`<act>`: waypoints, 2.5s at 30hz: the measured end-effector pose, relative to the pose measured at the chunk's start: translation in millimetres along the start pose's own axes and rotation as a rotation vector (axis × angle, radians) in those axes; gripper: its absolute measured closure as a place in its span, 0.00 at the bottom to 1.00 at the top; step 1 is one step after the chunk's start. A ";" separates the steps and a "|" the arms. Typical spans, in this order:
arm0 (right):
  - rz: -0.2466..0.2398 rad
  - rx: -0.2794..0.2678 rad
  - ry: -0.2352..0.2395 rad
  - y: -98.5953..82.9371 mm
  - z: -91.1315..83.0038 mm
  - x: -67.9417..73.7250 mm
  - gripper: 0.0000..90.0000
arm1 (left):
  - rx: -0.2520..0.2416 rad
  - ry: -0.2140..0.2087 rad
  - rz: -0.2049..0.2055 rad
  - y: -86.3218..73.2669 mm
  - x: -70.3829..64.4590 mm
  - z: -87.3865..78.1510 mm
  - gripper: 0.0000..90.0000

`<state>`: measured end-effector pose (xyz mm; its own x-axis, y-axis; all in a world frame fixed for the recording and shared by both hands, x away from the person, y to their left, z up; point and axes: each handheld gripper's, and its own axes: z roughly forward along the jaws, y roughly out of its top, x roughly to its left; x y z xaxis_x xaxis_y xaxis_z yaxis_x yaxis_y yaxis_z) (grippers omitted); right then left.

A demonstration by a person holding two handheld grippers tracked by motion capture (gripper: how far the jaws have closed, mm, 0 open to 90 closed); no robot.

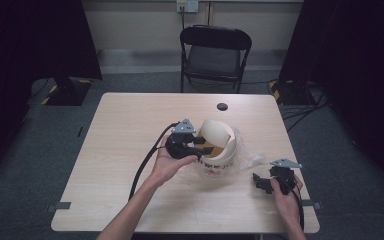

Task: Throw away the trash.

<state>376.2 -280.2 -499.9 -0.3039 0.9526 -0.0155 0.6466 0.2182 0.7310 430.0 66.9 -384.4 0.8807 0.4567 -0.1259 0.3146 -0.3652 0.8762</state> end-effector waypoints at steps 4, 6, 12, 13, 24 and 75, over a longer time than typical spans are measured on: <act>0.000 0.000 0.000 0.0 0.0 0.0 0.11 | -0.011 -0.003 -0.011 -1.7 1.6 -7.1 0.53; 0.000 0.000 0.000 0.0 0.0 -0.1 0.11 | -0.022 0.003 -0.014 -0.9 2.0 -12.1 0.52; -0.001 0.000 0.000 0.0 0.0 0.0 0.11 | -0.050 0.041 -0.011 -1.3 7.3 -28.7 0.53; 0.000 0.000 0.000 0.0 0.0 0.0 0.11 | -0.051 0.043 -0.016 -1.9 8.7 -31.3 0.53; -0.001 0.000 0.001 0.0 0.0 -0.1 0.11 | -0.038 0.119 -0.051 -21.3 29.4 -66.1 0.51; 0.007 0.002 -0.003 -1.2 -1.5 0.7 0.11 | 0.172 0.454 -0.344 -169.9 79.4 -169.2 0.19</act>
<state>374.2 -280.1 -499.8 -0.2975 0.9546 -0.0123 0.6504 0.2121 0.7294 386.6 302.5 -464.6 0.4908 0.8593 -0.1442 0.6412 -0.2442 0.7275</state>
